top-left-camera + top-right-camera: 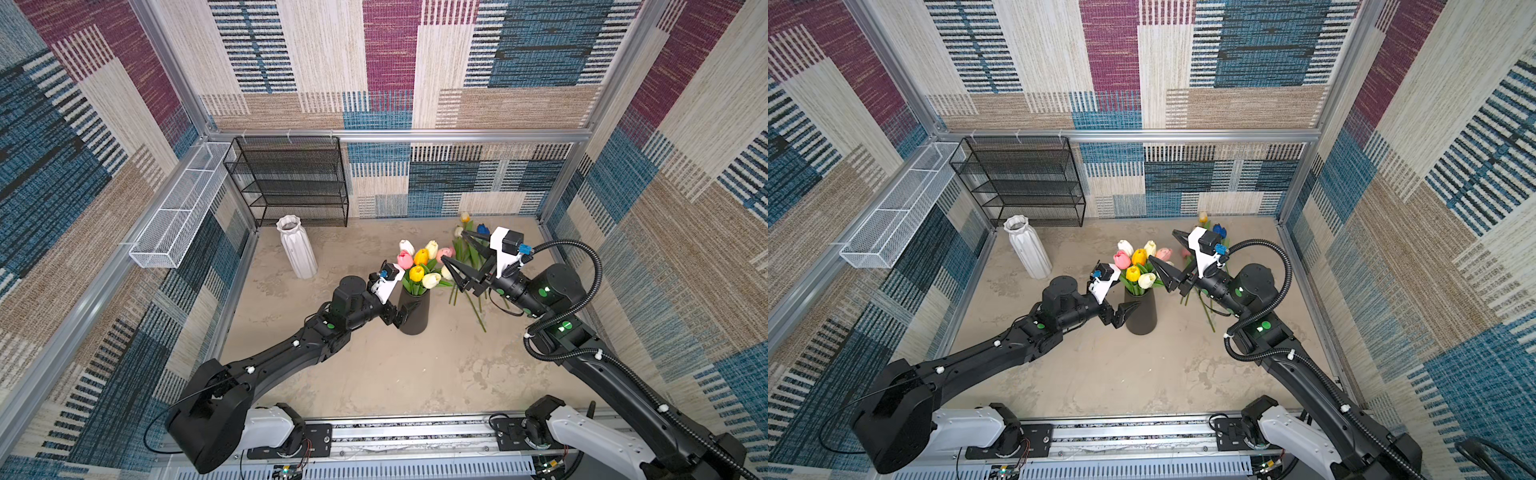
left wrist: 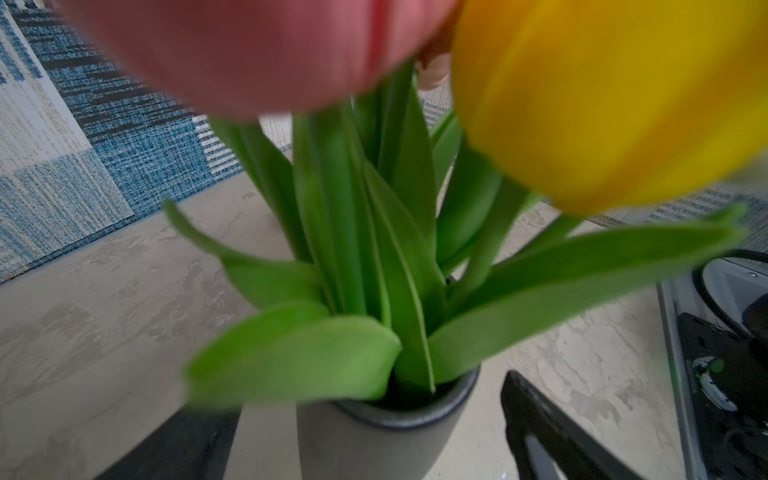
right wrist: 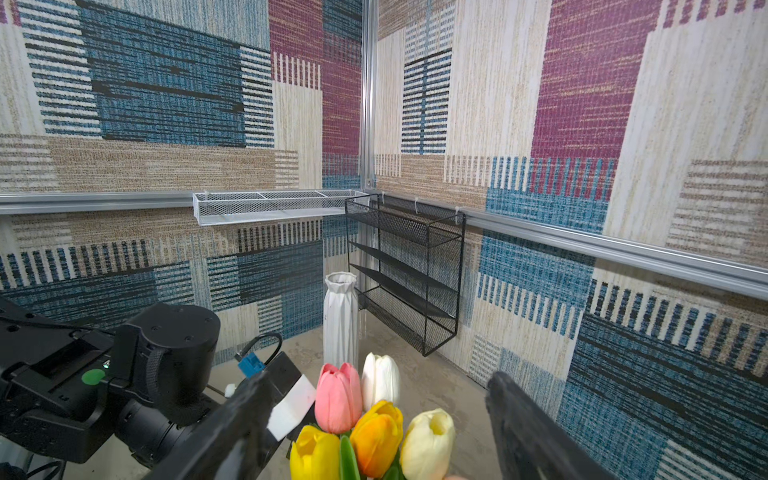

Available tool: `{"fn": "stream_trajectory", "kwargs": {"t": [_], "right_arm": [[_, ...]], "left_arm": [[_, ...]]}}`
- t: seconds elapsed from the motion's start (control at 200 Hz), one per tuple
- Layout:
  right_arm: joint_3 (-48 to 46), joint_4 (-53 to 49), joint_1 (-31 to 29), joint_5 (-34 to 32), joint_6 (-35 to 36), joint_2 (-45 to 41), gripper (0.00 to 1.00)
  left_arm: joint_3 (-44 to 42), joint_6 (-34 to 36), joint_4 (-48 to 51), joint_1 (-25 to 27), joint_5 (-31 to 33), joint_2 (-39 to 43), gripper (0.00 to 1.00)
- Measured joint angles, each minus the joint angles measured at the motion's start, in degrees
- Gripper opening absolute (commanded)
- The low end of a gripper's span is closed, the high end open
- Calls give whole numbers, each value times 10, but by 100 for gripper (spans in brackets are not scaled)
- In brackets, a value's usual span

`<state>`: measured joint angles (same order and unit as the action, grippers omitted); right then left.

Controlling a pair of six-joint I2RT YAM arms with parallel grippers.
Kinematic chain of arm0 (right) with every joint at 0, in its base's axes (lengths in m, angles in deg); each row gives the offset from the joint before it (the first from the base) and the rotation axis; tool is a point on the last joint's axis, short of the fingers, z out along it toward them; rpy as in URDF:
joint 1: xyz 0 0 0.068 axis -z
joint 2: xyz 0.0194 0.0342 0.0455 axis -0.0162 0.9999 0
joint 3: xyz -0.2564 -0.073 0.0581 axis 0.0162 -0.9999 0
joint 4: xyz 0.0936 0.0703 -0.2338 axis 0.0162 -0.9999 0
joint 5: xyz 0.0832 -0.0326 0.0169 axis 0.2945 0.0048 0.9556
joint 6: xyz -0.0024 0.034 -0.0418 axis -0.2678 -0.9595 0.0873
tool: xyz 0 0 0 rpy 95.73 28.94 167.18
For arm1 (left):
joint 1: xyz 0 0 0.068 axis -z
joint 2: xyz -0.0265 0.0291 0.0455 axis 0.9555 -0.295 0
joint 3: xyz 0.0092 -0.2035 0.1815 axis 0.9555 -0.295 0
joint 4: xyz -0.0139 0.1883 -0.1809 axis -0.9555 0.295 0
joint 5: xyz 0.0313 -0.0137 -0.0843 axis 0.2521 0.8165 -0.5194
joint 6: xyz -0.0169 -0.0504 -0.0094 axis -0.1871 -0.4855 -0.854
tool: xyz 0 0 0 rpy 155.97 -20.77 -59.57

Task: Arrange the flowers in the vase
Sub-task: 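Slide the dark vase away with the left gripper while the right draws back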

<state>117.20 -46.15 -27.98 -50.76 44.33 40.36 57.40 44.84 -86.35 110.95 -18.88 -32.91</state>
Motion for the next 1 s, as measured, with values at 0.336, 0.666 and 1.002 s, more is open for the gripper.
{"fn": "stream_trajectory", "kwargs": {"t": [0.336, 0.666, 1.002], "right_arm": [[-41, 14, 0, -5, -8, -51, 93], [-65, 14, 0, -17, 3, -80, 94], [-96, 35, 0, -30, 8, -92, 94]], "left_arm": [[10, -2, -102, 1, 0, -92, 100], [29, -10, -158, 2, 3, -155, 93], [24, -10, -146, 11, 4, -137, 73]]}}
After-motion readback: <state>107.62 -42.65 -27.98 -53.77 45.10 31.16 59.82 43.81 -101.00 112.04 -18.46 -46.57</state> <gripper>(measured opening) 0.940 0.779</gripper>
